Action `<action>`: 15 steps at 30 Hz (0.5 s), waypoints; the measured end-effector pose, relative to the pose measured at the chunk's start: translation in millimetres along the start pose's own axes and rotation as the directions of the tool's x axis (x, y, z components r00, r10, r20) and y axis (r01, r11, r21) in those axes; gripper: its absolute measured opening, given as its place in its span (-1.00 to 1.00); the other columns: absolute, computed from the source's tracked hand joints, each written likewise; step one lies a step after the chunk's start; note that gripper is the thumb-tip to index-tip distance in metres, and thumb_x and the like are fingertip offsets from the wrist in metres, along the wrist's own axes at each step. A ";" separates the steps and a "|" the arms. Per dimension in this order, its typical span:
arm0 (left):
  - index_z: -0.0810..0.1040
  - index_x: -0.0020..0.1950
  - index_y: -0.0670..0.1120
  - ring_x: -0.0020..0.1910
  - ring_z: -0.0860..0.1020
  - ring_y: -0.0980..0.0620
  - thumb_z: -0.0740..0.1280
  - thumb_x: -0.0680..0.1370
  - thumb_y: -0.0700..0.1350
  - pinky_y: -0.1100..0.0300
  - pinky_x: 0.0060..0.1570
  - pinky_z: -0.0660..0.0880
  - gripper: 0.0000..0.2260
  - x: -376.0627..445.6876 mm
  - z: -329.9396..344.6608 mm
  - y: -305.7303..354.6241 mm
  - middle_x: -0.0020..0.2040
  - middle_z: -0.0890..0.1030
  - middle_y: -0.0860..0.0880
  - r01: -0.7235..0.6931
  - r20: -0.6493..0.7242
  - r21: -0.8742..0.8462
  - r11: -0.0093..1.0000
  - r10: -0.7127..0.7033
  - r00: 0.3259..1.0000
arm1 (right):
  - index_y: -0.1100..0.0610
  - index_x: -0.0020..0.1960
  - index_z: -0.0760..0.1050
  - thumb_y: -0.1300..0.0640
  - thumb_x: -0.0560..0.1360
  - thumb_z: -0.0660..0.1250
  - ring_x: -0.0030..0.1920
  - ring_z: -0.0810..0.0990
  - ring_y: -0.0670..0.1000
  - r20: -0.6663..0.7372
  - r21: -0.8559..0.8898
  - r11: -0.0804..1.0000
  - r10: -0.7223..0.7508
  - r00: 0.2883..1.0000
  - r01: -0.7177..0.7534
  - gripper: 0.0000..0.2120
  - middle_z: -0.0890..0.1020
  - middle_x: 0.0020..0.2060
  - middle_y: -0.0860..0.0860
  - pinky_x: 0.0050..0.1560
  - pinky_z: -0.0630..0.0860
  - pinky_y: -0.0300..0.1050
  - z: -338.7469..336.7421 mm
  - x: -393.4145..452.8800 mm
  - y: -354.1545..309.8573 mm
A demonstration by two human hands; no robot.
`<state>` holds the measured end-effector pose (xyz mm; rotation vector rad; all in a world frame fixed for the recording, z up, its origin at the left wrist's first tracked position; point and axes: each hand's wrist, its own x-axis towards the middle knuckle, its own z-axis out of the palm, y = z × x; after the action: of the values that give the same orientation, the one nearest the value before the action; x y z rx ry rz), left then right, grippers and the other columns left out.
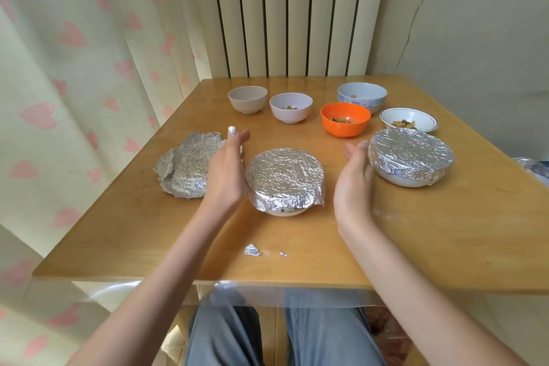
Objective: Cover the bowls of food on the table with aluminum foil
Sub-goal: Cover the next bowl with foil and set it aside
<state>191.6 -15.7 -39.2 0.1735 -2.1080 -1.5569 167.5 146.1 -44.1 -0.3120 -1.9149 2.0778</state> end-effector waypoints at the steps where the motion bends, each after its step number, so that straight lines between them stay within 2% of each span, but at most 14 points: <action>1: 0.49 0.39 -0.03 0.38 0.40 0.12 -0.14 0.54 0.37 0.08 0.44 0.25 -0.28 6.9 1.2 0.8 0.38 0.50 0.04 -0.004 0.068 -0.007 1.000 0.005 0.998 | 0.12 0.39 0.39 -0.08 0.65 -0.05 0.38 0.36 -0.02 0.008 0.027 1.000 -0.003 1.000 0.003 -0.54 0.44 0.38 0.01 0.27 0.23 -0.22 3.5 -9.7 -1.9; 3: 0.50 0.37 0.00 0.39 0.40 0.13 -0.12 0.42 0.47 0.01 0.48 0.21 -0.19 15.7 7.1 2.8 0.37 0.51 0.05 0.020 0.201 -0.008 1.000 -0.018 0.979 | 0.11 0.47 0.27 -0.08 0.65 -0.04 0.44 0.28 -0.02 0.040 0.011 1.000 0.012 0.999 -0.012 -0.53 0.34 0.44 0.00 0.39 0.17 -0.18 17.1 -27.7 -1.2; 4: 0.52 0.34 0.01 0.37 0.42 0.12 -0.10 0.39 0.50 -0.01 0.47 0.23 -0.18 18.4 10.4 2.1 0.35 0.53 0.05 0.040 0.253 0.000 0.999 -0.039 0.967 | 0.09 0.48 0.23 -0.08 0.65 -0.05 0.44 0.26 -0.01 0.048 0.004 1.000 0.027 0.998 -0.028 -0.53 0.31 0.46 -0.01 0.39 0.15 -0.18 24.4 -34.1 0.2; 7: 0.58 0.15 0.06 0.26 0.52 0.08 -0.06 0.33 0.52 -0.02 0.42 0.30 -0.25 20.9 16.7 -0.2 0.22 0.61 0.01 0.106 0.313 0.006 0.994 -0.102 0.944 | 0.09 0.47 0.25 -0.04 0.65 -0.03 0.41 0.30 -0.01 0.029 0.051 0.998 0.047 0.998 -0.049 -0.56 0.34 0.44 0.01 0.26 0.17 -0.26 36.8 -39.5 5.6; 9: 0.59 0.13 0.05 0.25 0.53 0.06 -0.08 0.38 0.50 -0.01 0.41 0.32 -0.27 19.8 17.0 1.2 0.21 0.61 -0.01 0.132 0.290 0.037 0.991 -0.137 0.947 | 0.11 0.42 0.34 0.00 0.66 -0.02 0.37 0.34 -0.01 0.009 0.045 0.999 0.022 1.000 -0.022 -0.59 0.41 0.39 0.02 0.19 0.20 -0.31 36.6 -38.3 6.8; 12: 0.60 0.22 -0.06 0.27 0.51 0.01 -0.14 0.54 0.37 0.02 0.39 0.32 -0.28 14.1 19.3 3.9 0.24 0.60 -0.05 0.141 0.196 0.087 0.986 -0.156 0.968 | 0.12 0.31 0.45 -0.01 0.66 -0.04 0.28 0.42 -0.02 0.043 0.021 0.999 0.029 0.999 -0.030 -0.59 0.50 0.29 0.02 0.10 0.24 -0.32 31.9 -32.3 5.3; 15: 0.58 0.28 -0.12 0.28 0.48 -0.01 -0.16 0.65 0.23 0.12 0.29 0.32 -0.35 2.1 22.2 5.2 0.27 0.58 -0.06 0.124 0.067 0.105 0.987 -0.132 0.989 | 0.11 0.25 0.50 -0.08 0.65 -0.06 0.23 0.48 -0.02 0.161 -0.036 0.996 0.084 0.983 -0.079 -0.54 0.55 0.23 0.02 0.22 0.36 -0.16 28.2 -19.6 6.6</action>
<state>180.3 4.3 -38.5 0.2963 -2.2749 -1.5520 175.2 112.3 -48.9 -0.2379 -2.0596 2.1905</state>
